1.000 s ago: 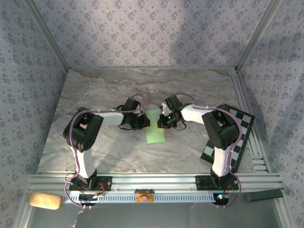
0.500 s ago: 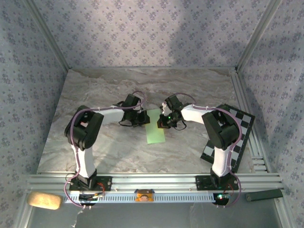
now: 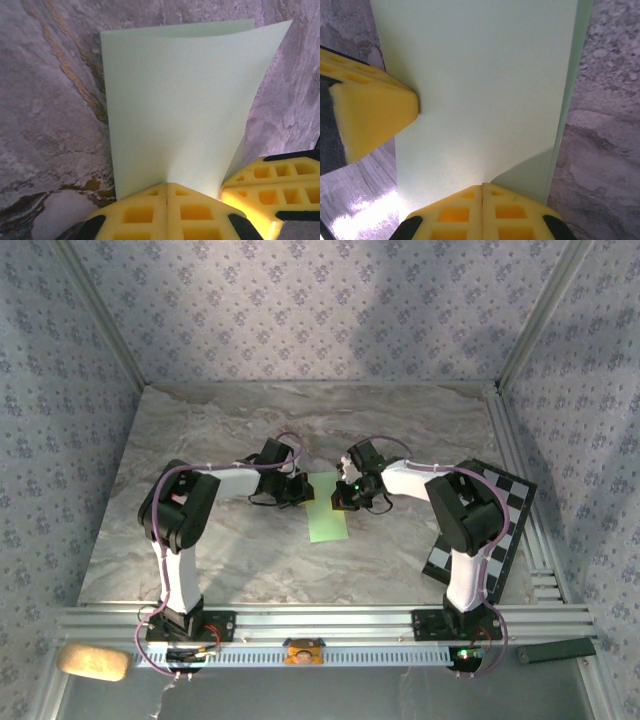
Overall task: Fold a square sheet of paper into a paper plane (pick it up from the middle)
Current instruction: First fold the square sheet of paper in half at the center of the table.
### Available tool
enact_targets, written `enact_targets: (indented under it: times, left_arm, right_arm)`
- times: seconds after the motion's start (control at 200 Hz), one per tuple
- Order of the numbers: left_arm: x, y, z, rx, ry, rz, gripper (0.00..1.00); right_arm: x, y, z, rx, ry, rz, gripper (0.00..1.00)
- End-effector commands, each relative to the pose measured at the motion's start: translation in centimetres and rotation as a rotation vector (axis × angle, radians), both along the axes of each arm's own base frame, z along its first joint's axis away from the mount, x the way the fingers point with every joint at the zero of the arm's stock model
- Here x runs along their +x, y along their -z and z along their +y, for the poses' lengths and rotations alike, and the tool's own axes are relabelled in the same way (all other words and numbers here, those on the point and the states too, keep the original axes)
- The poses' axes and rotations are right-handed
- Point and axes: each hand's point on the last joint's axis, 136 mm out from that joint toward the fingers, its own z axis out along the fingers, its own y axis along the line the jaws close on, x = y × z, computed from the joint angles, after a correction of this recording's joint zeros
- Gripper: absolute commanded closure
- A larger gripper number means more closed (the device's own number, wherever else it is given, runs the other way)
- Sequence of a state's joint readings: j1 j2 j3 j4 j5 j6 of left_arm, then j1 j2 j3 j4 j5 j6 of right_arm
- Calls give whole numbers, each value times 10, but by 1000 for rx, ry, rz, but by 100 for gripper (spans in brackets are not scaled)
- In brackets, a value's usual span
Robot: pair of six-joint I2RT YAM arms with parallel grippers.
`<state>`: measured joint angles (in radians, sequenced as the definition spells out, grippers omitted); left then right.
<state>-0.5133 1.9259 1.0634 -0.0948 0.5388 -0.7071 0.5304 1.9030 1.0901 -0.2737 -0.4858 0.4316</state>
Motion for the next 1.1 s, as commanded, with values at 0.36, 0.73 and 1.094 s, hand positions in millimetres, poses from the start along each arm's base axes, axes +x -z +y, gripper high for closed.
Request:
enact_targets:
  times: [0.36,0.73,1.094]
  left_arm:
    - [21,-5,-7,-54,5,-7,95]
    - [35,27,26,27,-123,37,96]
    - [56,22,34,69,-189,49,96]
  right_arm:
    - [-32,47,-45,-217,28,139,100]
    - [-35,50,-46,-218,19,144,100]
    - [-37,50,-47,-222,7,149,100]
